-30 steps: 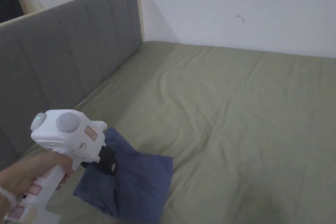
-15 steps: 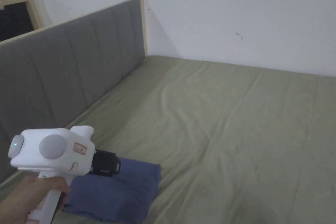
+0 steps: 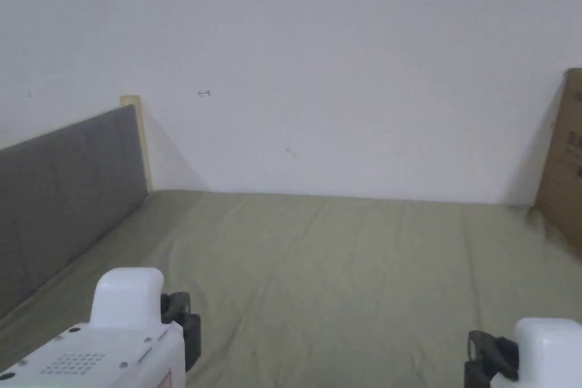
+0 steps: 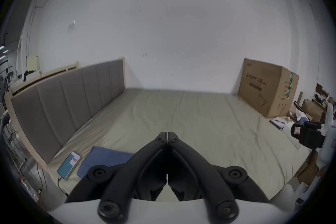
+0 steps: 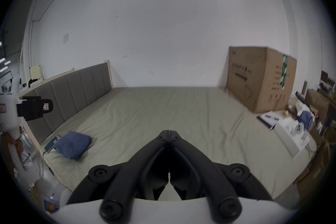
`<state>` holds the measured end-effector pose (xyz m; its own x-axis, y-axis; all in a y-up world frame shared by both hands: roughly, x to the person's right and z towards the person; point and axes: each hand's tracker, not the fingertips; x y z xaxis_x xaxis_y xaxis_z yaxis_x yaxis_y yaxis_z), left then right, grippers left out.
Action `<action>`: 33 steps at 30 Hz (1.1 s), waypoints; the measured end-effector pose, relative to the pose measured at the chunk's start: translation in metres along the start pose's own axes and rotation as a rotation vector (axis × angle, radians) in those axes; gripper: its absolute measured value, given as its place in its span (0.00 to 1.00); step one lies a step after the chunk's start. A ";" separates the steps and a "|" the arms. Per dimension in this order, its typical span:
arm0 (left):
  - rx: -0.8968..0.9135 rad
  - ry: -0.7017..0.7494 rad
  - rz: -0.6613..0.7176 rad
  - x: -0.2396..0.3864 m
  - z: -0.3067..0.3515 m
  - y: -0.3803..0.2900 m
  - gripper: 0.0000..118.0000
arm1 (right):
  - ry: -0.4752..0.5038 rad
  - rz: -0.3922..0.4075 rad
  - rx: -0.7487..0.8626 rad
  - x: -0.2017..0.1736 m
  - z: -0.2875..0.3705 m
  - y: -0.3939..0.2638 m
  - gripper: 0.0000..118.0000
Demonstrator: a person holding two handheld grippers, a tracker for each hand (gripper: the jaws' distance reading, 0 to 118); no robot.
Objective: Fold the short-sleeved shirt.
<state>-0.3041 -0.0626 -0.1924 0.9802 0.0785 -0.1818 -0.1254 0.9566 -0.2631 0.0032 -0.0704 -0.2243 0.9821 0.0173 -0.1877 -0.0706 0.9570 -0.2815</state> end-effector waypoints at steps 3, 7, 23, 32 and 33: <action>0.073 0.005 -0.054 0.040 0.016 0.004 0.00 | 0.001 -0.003 0.002 0.018 0.008 0.015 0.00; 0.136 0.011 -0.097 0.074 0.030 0.011 0.00 | 0.002 -0.064 0.046 0.037 0.021 0.028 0.00; 0.145 -0.038 -0.075 0.093 0.051 0.018 1.00 | -0.028 -0.054 0.166 0.038 0.043 0.028 0.91; 0.054 -0.046 0.153 0.080 0.058 0.036 1.00 | -0.056 -0.044 0.191 0.039 0.054 0.028 1.00; -0.015 0.004 0.141 0.083 0.055 0.041 1.00 | -0.056 -0.050 0.190 0.041 0.054 0.030 1.00</action>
<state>-0.2196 -0.0014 -0.1660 0.9522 0.2106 -0.2215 -0.2639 0.9320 -0.2485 0.0505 -0.0256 -0.1891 0.9921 -0.0202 -0.1236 0.0071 0.9944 -0.1051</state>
